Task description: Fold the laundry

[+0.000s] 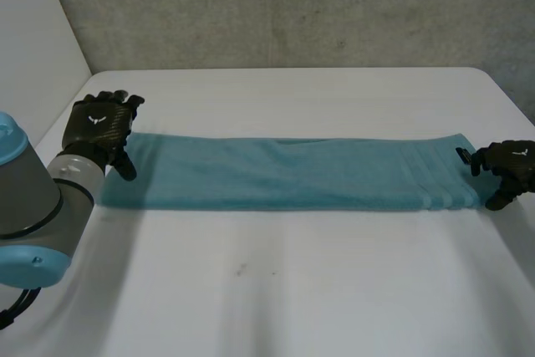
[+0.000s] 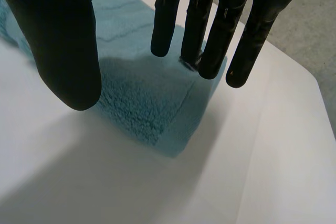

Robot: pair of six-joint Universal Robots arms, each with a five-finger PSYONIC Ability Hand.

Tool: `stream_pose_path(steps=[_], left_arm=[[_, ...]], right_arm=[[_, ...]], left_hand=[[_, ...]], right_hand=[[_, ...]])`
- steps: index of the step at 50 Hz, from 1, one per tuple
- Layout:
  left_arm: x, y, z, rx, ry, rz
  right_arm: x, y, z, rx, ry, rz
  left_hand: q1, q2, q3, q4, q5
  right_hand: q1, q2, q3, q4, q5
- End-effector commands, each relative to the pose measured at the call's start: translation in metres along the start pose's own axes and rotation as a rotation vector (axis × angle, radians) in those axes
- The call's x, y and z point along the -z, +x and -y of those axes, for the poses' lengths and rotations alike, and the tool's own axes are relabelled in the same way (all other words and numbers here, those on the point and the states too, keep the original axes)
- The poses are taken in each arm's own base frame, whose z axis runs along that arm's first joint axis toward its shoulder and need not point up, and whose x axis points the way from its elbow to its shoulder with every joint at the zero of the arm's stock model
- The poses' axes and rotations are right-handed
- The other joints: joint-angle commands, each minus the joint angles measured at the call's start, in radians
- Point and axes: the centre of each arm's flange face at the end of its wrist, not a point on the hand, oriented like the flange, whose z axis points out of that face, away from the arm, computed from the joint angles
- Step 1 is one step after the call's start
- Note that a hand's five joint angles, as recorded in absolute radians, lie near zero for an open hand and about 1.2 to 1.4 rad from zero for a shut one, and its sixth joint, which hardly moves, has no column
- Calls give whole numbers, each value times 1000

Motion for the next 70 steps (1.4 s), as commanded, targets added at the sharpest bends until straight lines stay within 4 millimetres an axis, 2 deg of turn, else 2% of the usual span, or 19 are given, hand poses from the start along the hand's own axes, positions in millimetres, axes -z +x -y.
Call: stream_pose_path(steps=[1, 7, 12, 19, 29, 38, 43, 45, 46, 48, 49, 51, 54, 56, 57, 59, 62, 64, 70], left_arm=[[0, 1, -1, -3, 3, 0], [0, 1, -2, -3, 0, -1], [0, 1, -2, -3, -2, -2], [1, 1, -3, -2, -6, -1], [2, 1, -3, -3, -5, -2], [2, 1, -3, -2, -5, -1], [3, 1, -2, -3, -5, -1], [3, 1, -1, -3, -2, 0], [3, 0, -1, -3, -1, 2], [3, 0, 0, -3, 0, 2], [3, 0, 0, -3, 1, 2], [3, 0, -1, -2, -2, 5], [3, 0, -1, -2, -2, 5], [3, 0, -1, -2, -2, 5], [3, -1, -1, -2, -2, 6], [3, -1, -1, -2, -2, 6], [3, -1, -1, -2, -2, 6], [3, 0, -1, -2, -3, 4], [4, 2, -1, -3, -1, -5]], right_arm=[[-11, 0, -12, 3, -6, -6], [-17, 2, -15, 16, 11, -21], [-19, 8, -14, 34, 30, -55], [-21, 40, -18, 48, -5, -243], [-4, 125, -27, 84, -92, -568], [-3, 135, -7, 200, -84, -620], [-20, 78, 48, 232, 69, -513], [-25, 24, 89, 263, 186, -416], [-25, 24, 90, 263, 187, -416], [-26, -33, 123, 293, 295, -312], [-26, -33, 123, 294, 295, -311], [-19, -102, 155, 341, 425, -181], [-13, -136, 167, 361, 490, -116], [0, -197, 180, 392, 598, 16], [0, -198, 180, 392, 599, 16], [10, -257, 177, 421, 673, 156], [16, -286, 170, 432, 691, 232], [23, -332, 147, 454, 685, 362], [22, -369, 111, 478, 624, 449]], left_hand=[[-4, 10, 8, 8, -29], [-4, 10, 8, 8, -29], [-4, 10, 8, 8, -29], [-4, 10, 8, 8, -29], [-4, 10, 8, 8, -29], [-4, 10, 8, 8, -29], [-4, 10, 8, 8, -29], [-4, 10, 8, 8, -29], [-4, 10, 8, 8, -29], [-4, 10, 8, 8, -29], [-4, 10, 8, 8, -29], [-4, 10, 8, 8, -29], [-4, 10, 8, 8, -29], [-4, 10, 8, 8, -29], [-4, 10, 8, 8, -29], [-4, 10, 8, 8, -29], [-4, 10, 8, 8, -29], [-4, 10, 8, 8, -29], [-4, 10, 8, 8, -29]], right_hand=[[236, 149, 138, 139, 162], [341, 254, 243, 244, 267], [844, 756, 746, 747, 770], [846, 758, 748, 749, 772], [846, 758, 748, 749, 772], [846, 758, 748, 749, 772], [846, 758, 748, 749, 772], [846, 758, 748, 749, 772], [846, 758, 748, 749, 772], [846, 758, 748, 749, 772], [846, 758, 748, 749, 772], [846, 758, 748, 749, 772], [846, 758, 748, 749, 772], [846, 758, 748, 749, 772], [846, 758, 748, 749, 772], [846, 758, 748, 749, 772], [846, 758, 748, 749, 772], [846, 758, 748, 749, 772], [846, 758, 748, 749, 772]])
